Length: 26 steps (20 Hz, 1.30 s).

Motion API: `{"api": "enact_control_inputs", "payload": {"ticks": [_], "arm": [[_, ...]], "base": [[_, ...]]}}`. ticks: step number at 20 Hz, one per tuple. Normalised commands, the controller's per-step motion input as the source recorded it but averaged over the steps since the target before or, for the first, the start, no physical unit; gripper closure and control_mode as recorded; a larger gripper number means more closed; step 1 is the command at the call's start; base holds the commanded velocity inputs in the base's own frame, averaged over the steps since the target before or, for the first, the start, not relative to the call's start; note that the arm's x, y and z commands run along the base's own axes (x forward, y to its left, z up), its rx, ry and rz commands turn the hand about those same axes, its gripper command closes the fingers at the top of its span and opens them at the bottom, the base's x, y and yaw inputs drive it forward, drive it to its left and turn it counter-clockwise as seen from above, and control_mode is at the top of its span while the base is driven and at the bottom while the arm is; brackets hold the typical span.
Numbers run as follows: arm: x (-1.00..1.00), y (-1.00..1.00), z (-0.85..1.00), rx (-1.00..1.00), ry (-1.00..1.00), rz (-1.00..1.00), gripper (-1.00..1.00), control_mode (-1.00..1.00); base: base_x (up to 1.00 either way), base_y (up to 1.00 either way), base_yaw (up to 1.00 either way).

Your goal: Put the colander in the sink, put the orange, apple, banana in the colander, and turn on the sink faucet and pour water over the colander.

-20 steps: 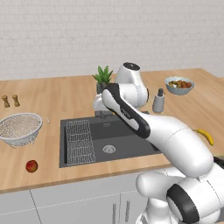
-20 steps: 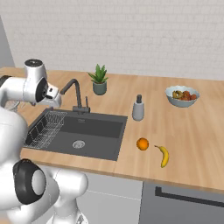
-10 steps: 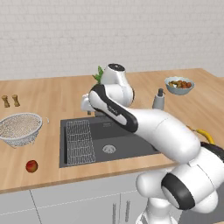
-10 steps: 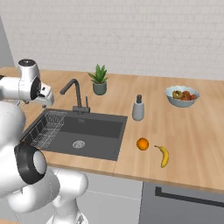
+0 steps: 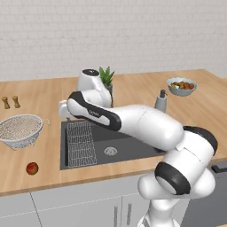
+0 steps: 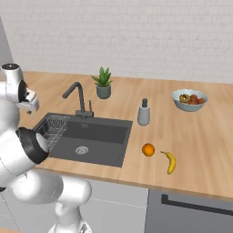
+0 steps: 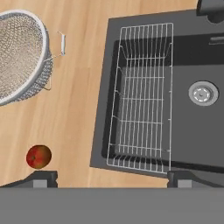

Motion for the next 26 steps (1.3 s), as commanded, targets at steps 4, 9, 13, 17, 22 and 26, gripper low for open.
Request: {"api": "enact_control_inputs", "payload": {"ticks": [4, 9, 13, 17, 22, 26], "arm": [[0.17, 0.79, -0.18, 0.00, 0.03, 0.00, -1.00, -1.00], [0.26, 0.60, -0.24, -0.01, 0.01, 0.00, -1.00, -1.00], [0.46, 0.43, -0.31, 0.00, 0.00, -0.02, -1.00, -1.00], [0.28, 0.48, -0.24, 0.00, 0.03, -0.01, -1.00, -1.00], [0.16, 0.44, -0.05, 0.00, 0.08, -0.02, -1.00, -1.00], [0.30, 0.47, -0.12, -0.01, 0.07, -0.05, -1.00, -1.00]], "base": [[0.00, 0.00, 0.00], [0.00, 0.00, 0.00], [0.00, 0.00, 0.00], [0.00, 0.00, 0.00], [0.00, 0.00, 0.00], [0.00, 0.00, 0.00]]}}
